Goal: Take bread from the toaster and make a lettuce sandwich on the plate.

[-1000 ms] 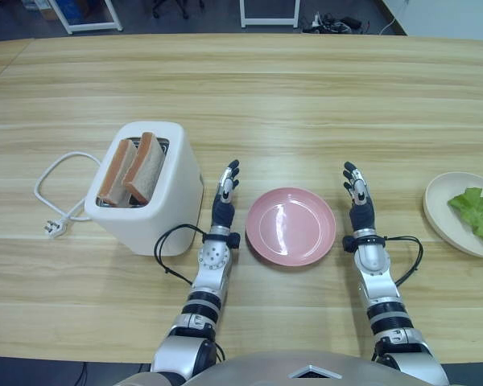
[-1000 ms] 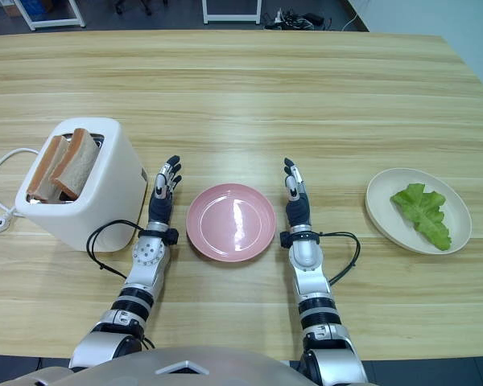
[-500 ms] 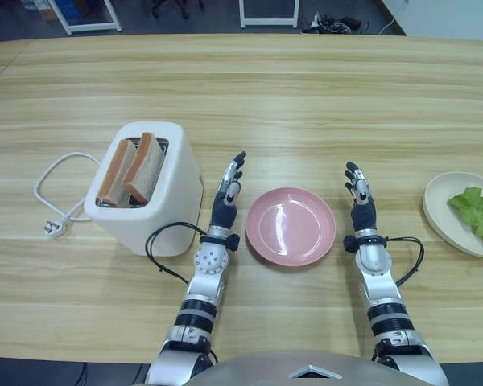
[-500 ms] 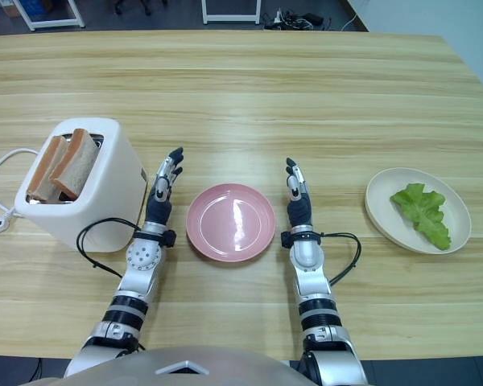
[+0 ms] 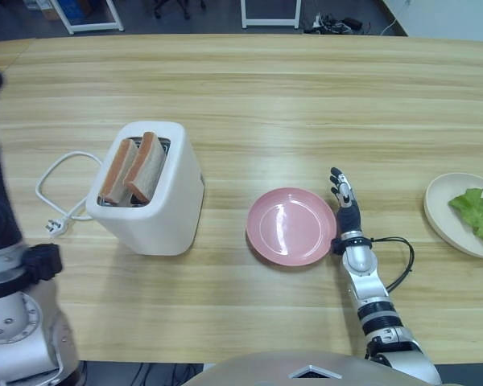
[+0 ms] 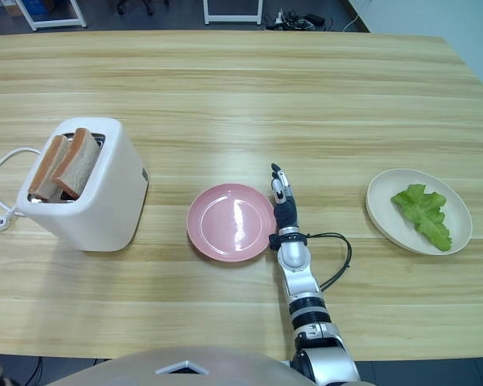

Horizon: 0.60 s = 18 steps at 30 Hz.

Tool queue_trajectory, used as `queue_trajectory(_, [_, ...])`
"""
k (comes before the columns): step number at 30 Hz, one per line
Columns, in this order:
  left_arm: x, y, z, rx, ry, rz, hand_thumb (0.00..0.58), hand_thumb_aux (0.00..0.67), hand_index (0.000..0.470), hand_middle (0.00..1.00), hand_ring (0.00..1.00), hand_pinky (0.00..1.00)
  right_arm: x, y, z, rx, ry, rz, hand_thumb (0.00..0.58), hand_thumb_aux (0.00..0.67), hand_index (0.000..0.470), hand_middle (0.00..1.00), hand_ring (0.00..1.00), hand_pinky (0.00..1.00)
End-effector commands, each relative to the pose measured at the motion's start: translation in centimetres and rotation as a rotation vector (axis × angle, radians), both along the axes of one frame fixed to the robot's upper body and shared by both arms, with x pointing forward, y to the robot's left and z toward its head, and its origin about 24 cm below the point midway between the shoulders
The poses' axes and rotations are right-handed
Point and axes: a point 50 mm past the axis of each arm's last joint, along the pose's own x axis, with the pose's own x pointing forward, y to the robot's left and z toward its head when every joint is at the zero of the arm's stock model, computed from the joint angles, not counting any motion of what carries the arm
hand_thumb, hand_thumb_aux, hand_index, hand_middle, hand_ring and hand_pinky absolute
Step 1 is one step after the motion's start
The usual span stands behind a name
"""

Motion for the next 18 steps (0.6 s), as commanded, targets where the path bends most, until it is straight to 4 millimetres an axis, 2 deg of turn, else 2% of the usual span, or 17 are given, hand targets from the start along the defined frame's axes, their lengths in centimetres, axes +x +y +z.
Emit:
queue_trajectory(1, [1.8, 2.5, -3.1, 0.315, 0.210, 0.392, 0.000, 0.000, 0.000, 0.00, 0.00, 0.00, -0.1, -0.2, -0.1, -0.012, 0.013, -0.007, 0.000, 0.000, 0.000, 0.00, 0.00, 0.00])
queue_trajectory(9, [3.0, 4.0, -7.7, 0.627, 0.472, 0.643, 0.000, 0.000, 0.000, 0.00, 0.00, 0.00, -0.4, -0.4, -0.3, -0.016, 0.027, -0.005, 0.000, 0.000, 0.000, 0.00, 0.00, 0.00])
queue_trajectory(18, [3.2, 4.4, -9.7, 0.701, 0.596, 0.661, 0.000, 0.000, 0.000, 0.00, 0.00, 0.00, -0.6, -0.6, -0.5, -0.018, 0.042, -0.014, 0.000, 0.000, 0.000, 0.00, 0.00, 0.00])
